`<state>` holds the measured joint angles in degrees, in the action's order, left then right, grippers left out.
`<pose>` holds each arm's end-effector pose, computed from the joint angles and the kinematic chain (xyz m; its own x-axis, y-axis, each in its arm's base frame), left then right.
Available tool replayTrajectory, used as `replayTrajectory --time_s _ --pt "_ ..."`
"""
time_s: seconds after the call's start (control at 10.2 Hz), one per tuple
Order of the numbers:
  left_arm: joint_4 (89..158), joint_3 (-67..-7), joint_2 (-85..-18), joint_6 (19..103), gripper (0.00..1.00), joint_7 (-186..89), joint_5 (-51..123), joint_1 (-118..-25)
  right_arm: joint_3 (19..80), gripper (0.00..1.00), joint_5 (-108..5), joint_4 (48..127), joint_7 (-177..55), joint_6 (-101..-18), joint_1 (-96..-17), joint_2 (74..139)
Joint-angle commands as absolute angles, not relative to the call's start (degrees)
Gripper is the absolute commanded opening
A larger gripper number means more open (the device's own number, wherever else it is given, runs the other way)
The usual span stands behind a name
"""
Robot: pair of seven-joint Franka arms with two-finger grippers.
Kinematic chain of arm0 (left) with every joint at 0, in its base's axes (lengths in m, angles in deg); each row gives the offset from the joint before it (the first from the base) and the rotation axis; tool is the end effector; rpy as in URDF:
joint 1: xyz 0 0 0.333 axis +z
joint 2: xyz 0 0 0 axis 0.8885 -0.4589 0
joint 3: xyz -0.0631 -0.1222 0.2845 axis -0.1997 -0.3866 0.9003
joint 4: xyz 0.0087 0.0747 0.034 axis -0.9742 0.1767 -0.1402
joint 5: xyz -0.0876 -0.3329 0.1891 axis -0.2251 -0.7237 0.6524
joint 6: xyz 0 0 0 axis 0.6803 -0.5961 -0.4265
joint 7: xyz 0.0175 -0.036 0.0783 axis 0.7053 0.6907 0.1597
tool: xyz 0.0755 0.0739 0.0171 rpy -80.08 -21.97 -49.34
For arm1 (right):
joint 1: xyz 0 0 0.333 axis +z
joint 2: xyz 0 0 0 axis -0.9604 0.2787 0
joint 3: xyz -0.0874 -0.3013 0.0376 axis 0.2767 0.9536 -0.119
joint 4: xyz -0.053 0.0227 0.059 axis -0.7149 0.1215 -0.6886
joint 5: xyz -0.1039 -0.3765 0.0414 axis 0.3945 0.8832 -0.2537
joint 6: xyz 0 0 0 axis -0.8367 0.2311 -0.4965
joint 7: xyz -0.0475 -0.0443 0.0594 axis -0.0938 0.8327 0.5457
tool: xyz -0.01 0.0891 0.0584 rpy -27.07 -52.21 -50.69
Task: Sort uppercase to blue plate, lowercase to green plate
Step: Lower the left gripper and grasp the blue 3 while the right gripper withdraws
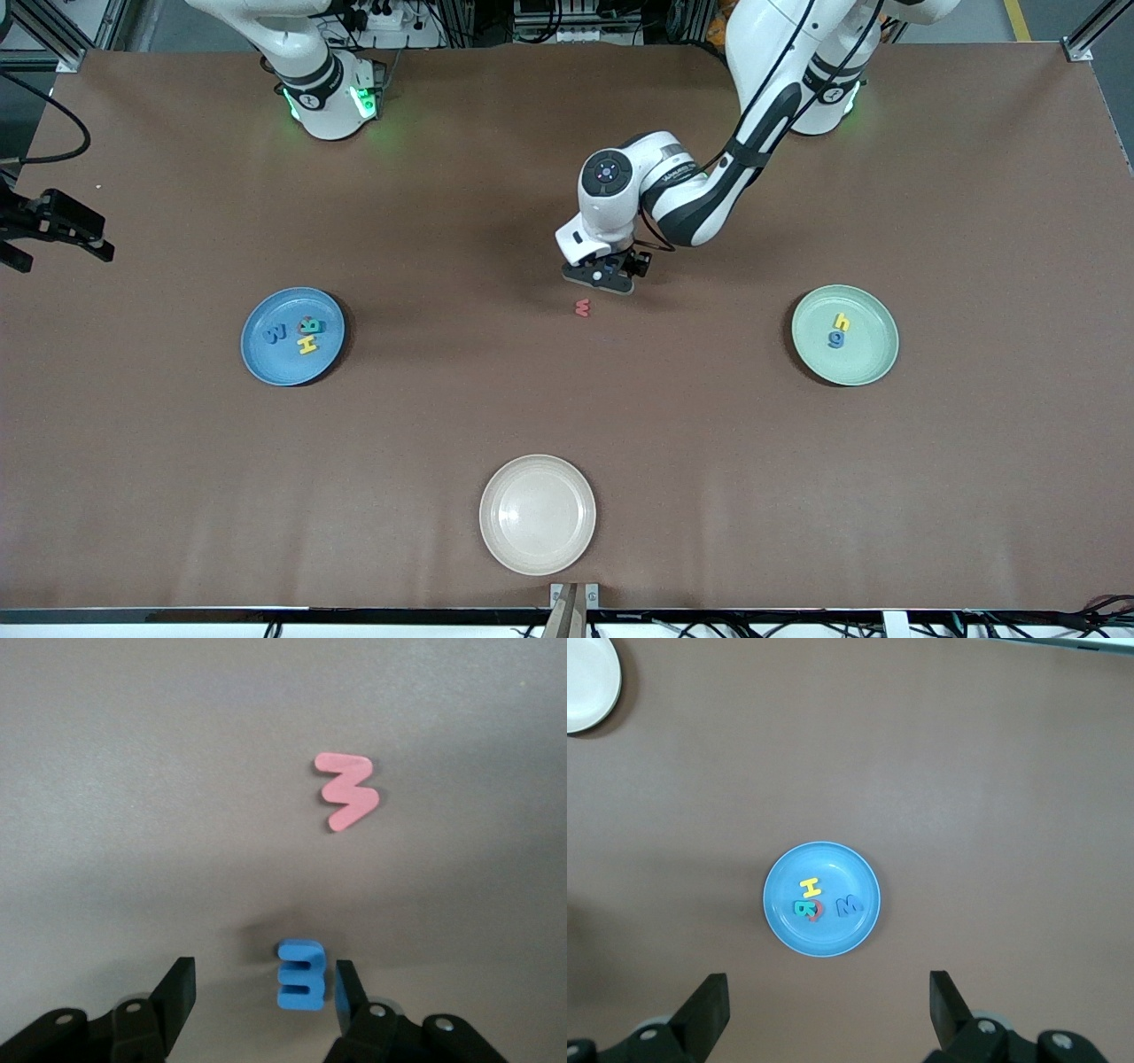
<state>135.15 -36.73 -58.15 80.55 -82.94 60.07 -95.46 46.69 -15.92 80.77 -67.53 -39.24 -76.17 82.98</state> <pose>0.3946 -0.4700 0.1963 0.9436 -0.3266 -0.0551 -0.3291 -0.9431 -0.0472 0.5601 -0.0479 0.6196 0.9914 0.1134 0.0659 0.1144 -0.9934 -0.0115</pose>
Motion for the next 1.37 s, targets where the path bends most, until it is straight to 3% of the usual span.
replayTrajectory --time_s 0.0,0.78,0.88,1.27 --pt "136.1 -37.9 -57.6 80.5 0.72 -83.1 60.6 -94.7 46.4 1.00 -16.4 79.3 -62.8 -36.4 -75.0 83.1" --pt "135.4 -38.1 -61.0 83.1 0.72 -83.5 60.6 -95.3 46.5 1.00 -16.4 79.4 -60.2 -36.5 -72.6 84.0" --pt "135.4 -38.1 -61.3 83.4 0.64 -84.3 60.8 -95.5 46.5 1.00 -16.4 79.4 -60.1 -36.6 -72.6 84.1" --pt "135.4 -38.1 -61.3 83.5 0.17 -83.6 61.2 -95.5 46.6 1.00 -16.5 79.0 -60.2 -36.6 -72.9 84.4"
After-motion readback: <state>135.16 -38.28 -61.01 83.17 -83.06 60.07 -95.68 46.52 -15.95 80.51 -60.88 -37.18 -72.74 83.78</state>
